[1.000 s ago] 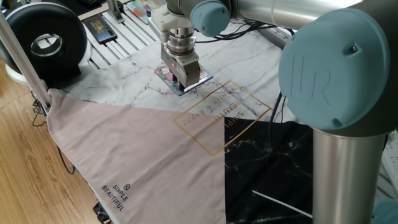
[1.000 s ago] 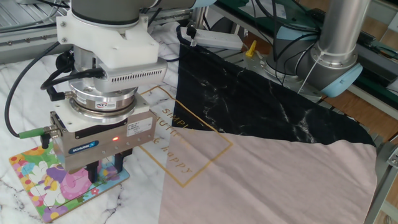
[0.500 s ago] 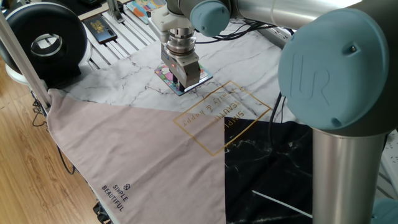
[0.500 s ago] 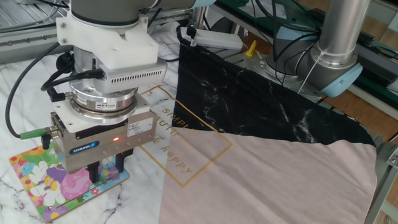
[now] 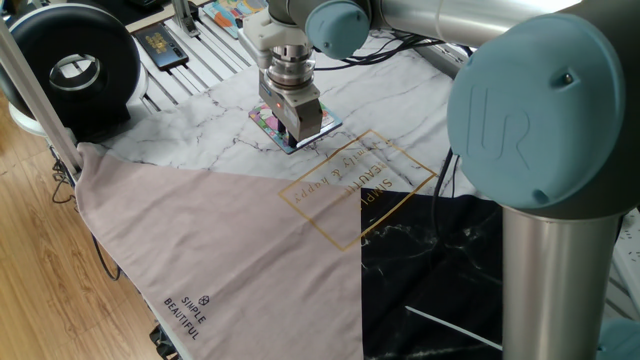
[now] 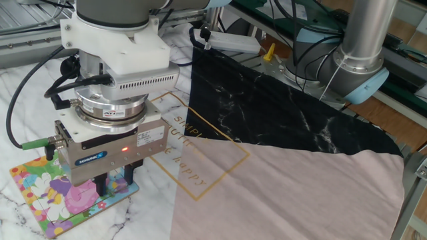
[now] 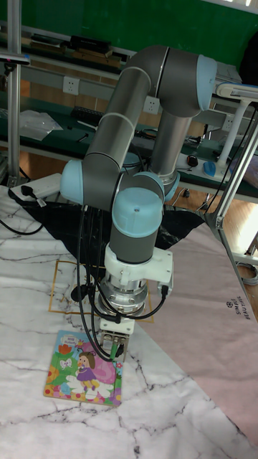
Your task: Assemble one piece of a puzzle
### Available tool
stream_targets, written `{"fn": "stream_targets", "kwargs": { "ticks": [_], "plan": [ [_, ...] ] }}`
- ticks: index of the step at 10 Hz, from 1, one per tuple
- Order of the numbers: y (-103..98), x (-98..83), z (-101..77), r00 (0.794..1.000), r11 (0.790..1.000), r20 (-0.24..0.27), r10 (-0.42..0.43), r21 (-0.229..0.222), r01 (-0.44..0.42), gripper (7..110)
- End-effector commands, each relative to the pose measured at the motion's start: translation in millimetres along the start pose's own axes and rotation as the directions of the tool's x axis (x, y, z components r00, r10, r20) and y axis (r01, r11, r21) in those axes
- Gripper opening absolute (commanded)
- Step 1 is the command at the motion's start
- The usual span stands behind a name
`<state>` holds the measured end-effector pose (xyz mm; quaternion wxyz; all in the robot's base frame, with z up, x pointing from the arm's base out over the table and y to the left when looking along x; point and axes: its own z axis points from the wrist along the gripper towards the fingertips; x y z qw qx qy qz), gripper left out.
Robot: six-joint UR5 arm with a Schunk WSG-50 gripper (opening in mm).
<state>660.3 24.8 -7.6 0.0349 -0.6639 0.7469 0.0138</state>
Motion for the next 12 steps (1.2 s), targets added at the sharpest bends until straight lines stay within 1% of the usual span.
{"fn": "stream_targets", "kwargs": {
  "ticks": [1, 2, 5, 9, 12],
  "plan": [
    [-2.3, -2.2, -1.1, 1.000, 1.000, 0.014, 0.009, 0.006, -0.009, 22],
    [-1.4, -3.5, -1.2, 1.000, 1.000, 0.019, 0.014, 0.003, -0.014, 22],
    [-2.5, -0.8, -0.8, 1.000, 1.000, 0.010, 0.009, 0.007, -0.009, 22],
    [-2.3, -3.3, -0.5, 1.000, 1.000, 0.020, 0.012, 0.006, -0.013, 22],
    [1.0, -1.8, -0.3, 1.000, 1.000, 0.016, 0.008, -0.008, -0.008, 22]
  ]
}}
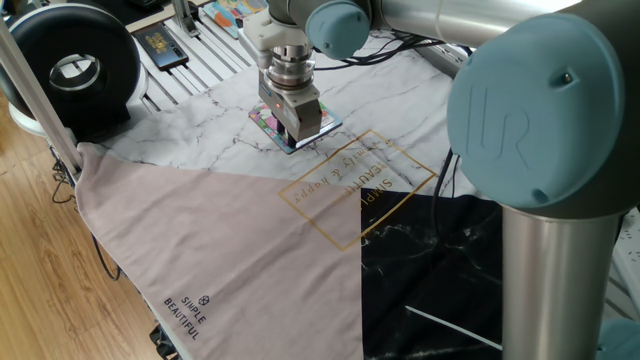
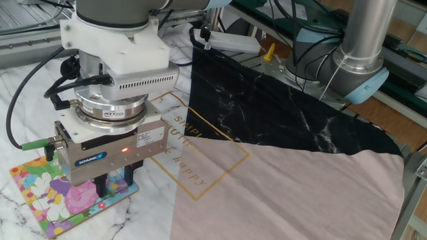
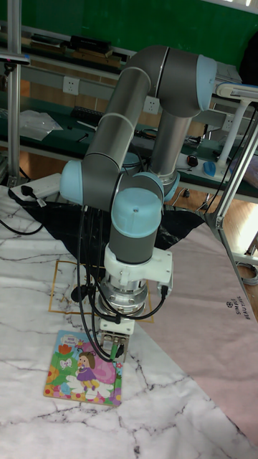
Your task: Assemble one piece of a puzzle
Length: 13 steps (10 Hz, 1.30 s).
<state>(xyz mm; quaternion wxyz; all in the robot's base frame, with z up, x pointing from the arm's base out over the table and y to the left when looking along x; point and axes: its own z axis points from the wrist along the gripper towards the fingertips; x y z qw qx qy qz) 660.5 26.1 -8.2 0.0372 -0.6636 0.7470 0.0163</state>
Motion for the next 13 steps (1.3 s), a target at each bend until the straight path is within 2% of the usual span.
{"fn": "stream_targets", "kwargs": {
  "ticks": [1, 13],
  "plan": [
    [0.5, 0.4, -0.8, 1.000, 1.000, 0.006, 0.004, -0.005, -0.004, 22],
    [-0.8, 1.3, -0.3, 1.000, 1.000, 0.010, 0.004, -0.010, -0.004, 22]
  ]
}}
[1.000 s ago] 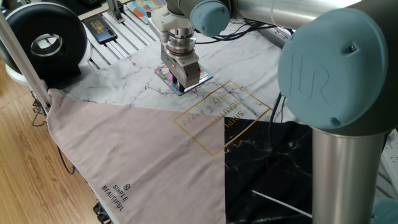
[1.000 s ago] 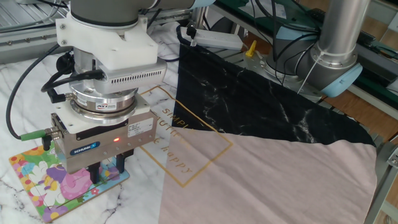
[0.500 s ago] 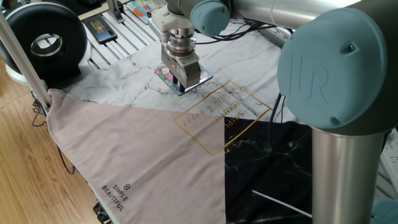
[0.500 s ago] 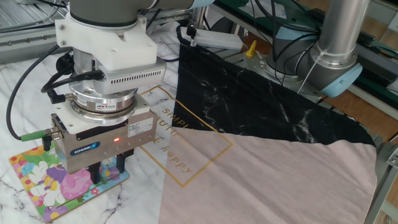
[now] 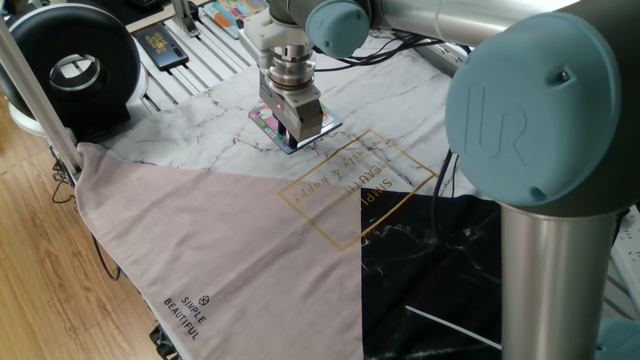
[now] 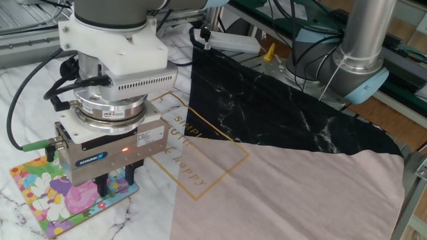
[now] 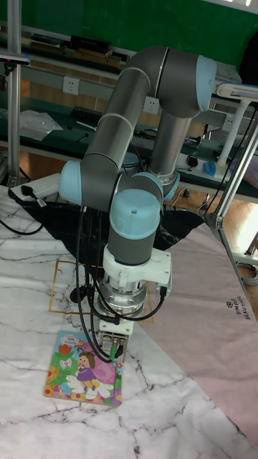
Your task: Assemble one piece of a puzzle
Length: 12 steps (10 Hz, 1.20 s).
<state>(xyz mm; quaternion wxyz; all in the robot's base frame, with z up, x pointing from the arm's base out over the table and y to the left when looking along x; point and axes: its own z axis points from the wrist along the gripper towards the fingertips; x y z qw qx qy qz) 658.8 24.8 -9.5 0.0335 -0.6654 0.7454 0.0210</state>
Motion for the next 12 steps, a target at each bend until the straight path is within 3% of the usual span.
{"fn": "stream_targets", "kwargs": {
  "ticks": [1, 5, 6, 12],
  "plan": [
    [-2.9, -1.3, -1.8, 1.000, 1.000, 0.014, 0.007, 0.001, -0.007, 22],
    [-2.7, -3.8, -2.0, 1.000, 1.000, 0.023, 0.007, -0.001, -0.007, 22],
    [-3.2, -3.0, -1.8, 1.000, 1.000, 0.020, 0.004, 0.001, -0.004, 44],
    [-3.1, -3.4, -1.4, 1.000, 1.000, 0.023, 0.004, -0.001, -0.004, 44]
  ]
}}
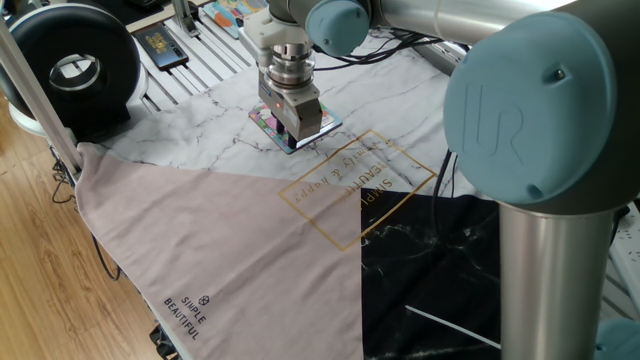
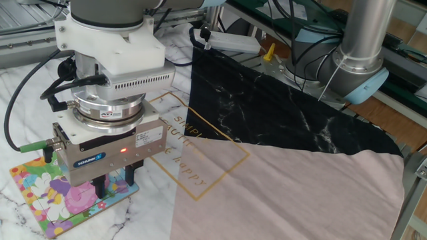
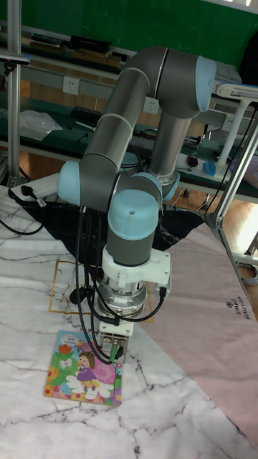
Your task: Assemble one piece of a puzzle
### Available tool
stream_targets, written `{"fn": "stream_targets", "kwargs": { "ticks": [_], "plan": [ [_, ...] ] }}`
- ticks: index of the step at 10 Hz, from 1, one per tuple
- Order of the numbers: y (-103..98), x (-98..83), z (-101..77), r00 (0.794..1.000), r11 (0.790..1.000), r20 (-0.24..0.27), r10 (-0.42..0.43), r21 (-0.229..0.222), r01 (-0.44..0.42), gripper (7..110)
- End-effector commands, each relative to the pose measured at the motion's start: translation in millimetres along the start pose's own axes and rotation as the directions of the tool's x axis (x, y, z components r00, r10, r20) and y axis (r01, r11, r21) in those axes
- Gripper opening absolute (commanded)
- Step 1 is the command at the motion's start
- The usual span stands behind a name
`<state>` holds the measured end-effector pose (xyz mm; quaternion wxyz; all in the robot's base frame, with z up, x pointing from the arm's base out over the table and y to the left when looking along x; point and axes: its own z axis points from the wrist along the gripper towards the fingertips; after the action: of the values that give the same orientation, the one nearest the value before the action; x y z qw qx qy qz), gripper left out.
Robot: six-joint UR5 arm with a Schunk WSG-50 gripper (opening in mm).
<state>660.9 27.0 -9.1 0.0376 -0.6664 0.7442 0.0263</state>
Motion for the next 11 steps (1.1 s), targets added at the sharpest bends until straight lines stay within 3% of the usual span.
{"fn": "stream_targets", "kwargs": {
  "ticks": [1, 7, 11],
  "plan": [
    [-1.4, -0.6, -1.3, 1.000, 1.000, 0.008, 0.005, 0.002, -0.005, 44],
    [0.3, -4.4, -16.6, 1.000, 0.999, 0.026, 0.016, -0.028, -0.016, 44],
    [16.5, 12.6, -13.8, 0.995, 0.993, -0.028, 0.093, -0.071, -0.095, 44]
  ]
}}
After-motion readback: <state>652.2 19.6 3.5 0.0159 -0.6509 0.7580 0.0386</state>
